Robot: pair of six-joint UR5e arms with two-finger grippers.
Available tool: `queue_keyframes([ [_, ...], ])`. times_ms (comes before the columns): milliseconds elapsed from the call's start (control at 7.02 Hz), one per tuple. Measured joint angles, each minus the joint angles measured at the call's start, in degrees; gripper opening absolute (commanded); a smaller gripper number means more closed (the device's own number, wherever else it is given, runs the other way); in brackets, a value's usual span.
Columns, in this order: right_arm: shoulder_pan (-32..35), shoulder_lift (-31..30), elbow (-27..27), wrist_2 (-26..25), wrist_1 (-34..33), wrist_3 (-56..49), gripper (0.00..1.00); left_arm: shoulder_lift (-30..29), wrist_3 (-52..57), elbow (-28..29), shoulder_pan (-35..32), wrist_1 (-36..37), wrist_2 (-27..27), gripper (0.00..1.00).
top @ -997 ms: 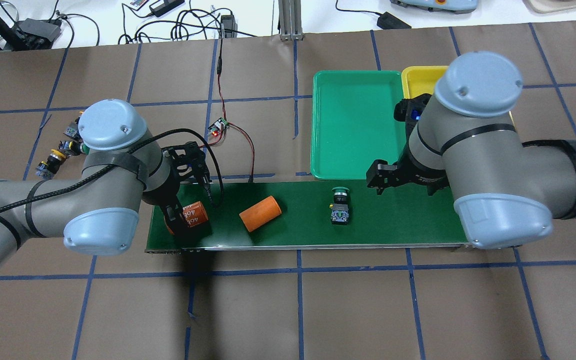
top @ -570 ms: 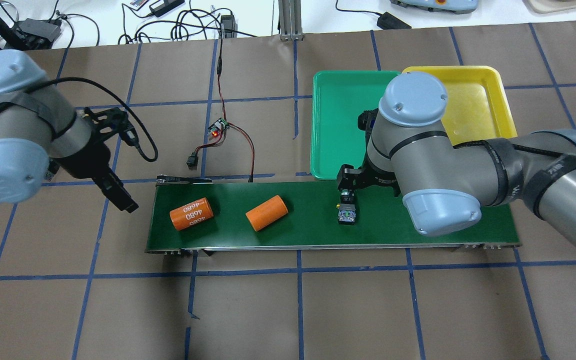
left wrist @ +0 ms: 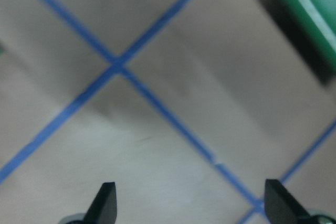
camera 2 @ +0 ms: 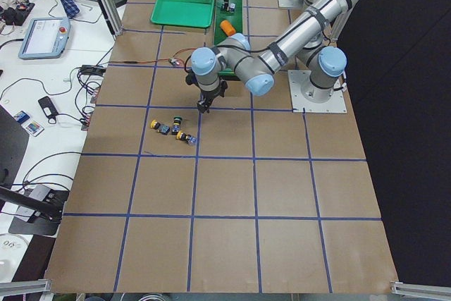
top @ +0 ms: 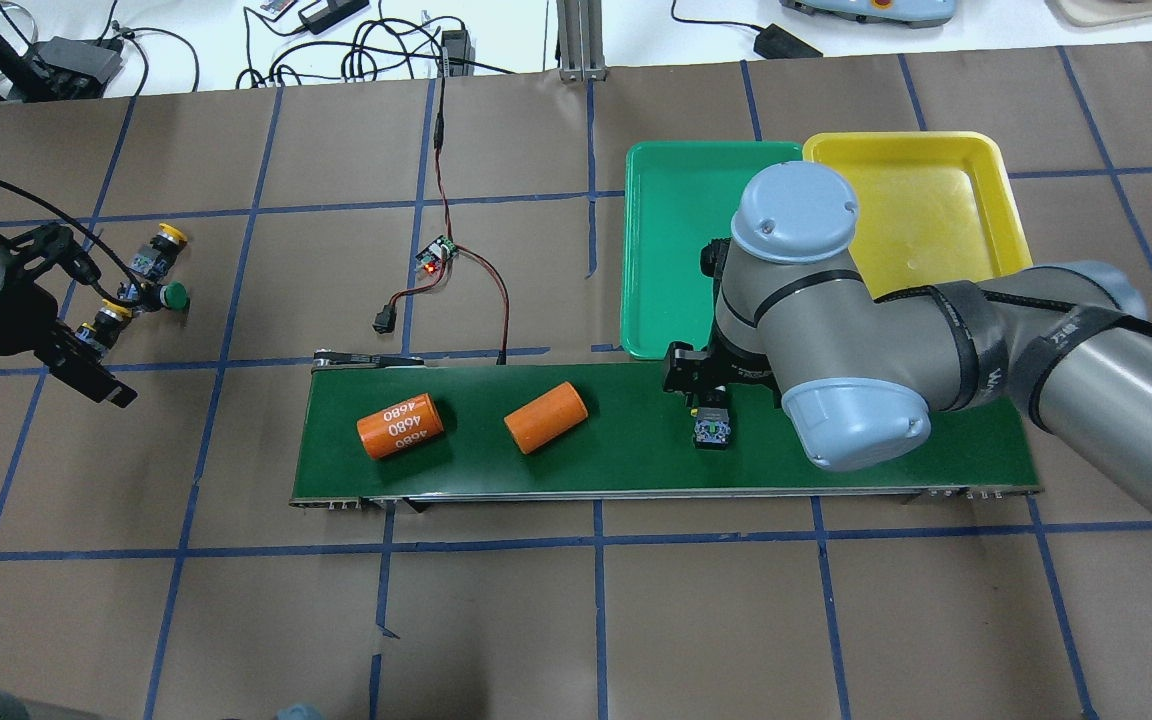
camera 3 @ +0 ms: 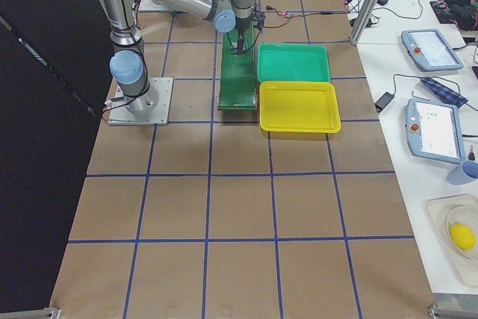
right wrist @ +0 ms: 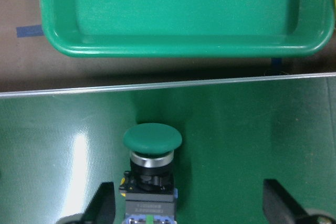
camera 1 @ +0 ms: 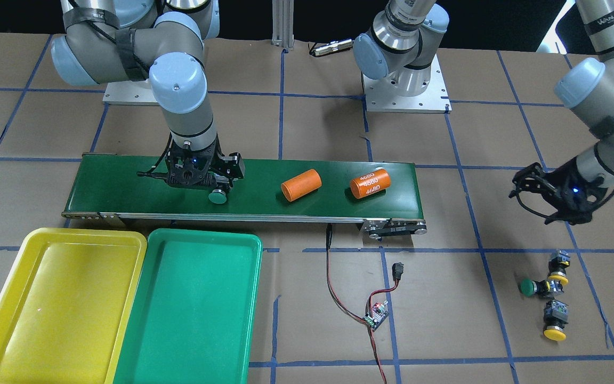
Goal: Sort buttons by color to trays
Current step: 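Grasp green button with right gripper while left gripper reaches for yellow button, then drop green button into green tray while left gripper grasps yellow button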
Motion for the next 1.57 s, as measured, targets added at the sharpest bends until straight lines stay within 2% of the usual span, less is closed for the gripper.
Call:
queue_keyframes([
  [142,0.0,1.1,0.0,-0.1,0.0,0.0,0.68,-4.6,-0.9,2.4,1.4,5.8,0.8,1.0],
  [285,0.0,1.7,0.2,-0.2,-0.1,-0.1,0.01,-8.2,-3.1,4.1,2.4,8.3,1.1,1.0],
  [427,0.0,1.8,0.4,-0.4,-0.1,0.1,0.0,-10.9,-5.3,5.1,3.2,9.3,1.2,1.0],
  [570,0.0,1.6,0.4,-0.5,0.3,0.1,0.0,-12.7,-6.6,6.0,3.7,9.9,1.1,0.79],
  [712,0.0,1.4,0.3,-0.5,0.4,0.1,0.0,-14.4,-8.0,7.0,3.8,10.4,0.9,0.22],
  [854,0.0,1.3,0.1,-0.6,0.3,0.0,0.0,-16.0,-9.9,8.0,3.6,11.0,0.6,0.0],
  [1139,0.0,0.5,-1.5,-0.7,-3.5,-0.1,0.0,-16.7,-12.5,9.2,2.7,11.5,0.6,0.0],
  [1424,-0.4,0.9,-4.9,-1.0,-13.4,-0.6,0.0,-14.6,-13.2,8.7,1.4,10.4,0.6,0.0],
  [1566,-1.0,2.5,-5.6,-0.9,-18.6,-0.7,0.05,-12.7,-14.6,8.2,0.4,8.3,0.5,0.0],
])
